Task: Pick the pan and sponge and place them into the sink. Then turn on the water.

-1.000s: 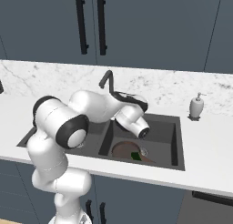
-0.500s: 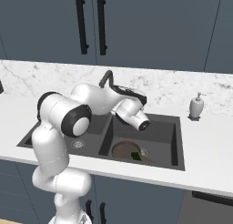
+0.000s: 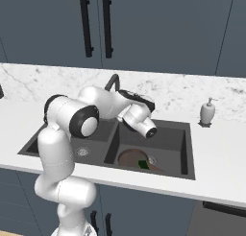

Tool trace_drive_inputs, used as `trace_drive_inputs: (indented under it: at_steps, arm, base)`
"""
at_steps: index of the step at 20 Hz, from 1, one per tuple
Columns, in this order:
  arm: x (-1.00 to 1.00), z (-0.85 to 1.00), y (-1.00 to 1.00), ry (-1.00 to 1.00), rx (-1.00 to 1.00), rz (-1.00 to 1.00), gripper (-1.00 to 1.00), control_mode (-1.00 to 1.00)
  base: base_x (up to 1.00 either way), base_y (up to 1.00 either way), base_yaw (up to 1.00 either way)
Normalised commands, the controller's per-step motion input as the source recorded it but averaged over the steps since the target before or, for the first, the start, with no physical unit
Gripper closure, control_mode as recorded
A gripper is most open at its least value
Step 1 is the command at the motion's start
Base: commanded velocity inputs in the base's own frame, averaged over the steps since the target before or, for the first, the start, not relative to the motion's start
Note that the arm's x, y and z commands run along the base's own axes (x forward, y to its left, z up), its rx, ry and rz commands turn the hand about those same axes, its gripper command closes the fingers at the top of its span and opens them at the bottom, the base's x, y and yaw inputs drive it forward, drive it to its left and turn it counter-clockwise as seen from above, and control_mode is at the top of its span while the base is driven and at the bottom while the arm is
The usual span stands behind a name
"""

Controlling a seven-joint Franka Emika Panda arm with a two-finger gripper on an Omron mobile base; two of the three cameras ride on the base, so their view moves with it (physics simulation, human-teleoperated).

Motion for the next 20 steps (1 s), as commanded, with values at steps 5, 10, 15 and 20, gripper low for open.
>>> trace_drive_inputs:
  at_steps: [5, 10, 15, 20]
  arm:
    - [0.09, -0.02, 0.00, -0.04, 0.00, 0.00, -1.00, -1.00]
    - [0.00, -0.02, 0.04, -0.12, 0.00, 0.14, -1.00, -1.00]
    - [-0.06, 0.00, 0.00, -0.19, 0.01, 0.32, -1.00, -1.00]
    - [-0.03, 0.00, 0.00, -0.04, 0.00, 0.15, -1.00, -1.00]
  base:
    - [0.00, 0.00, 0.00]
    - [0.00, 0.00, 0.00]
    - [0.00, 0.00, 0.00]
    - [0.00, 0.00, 0.00]
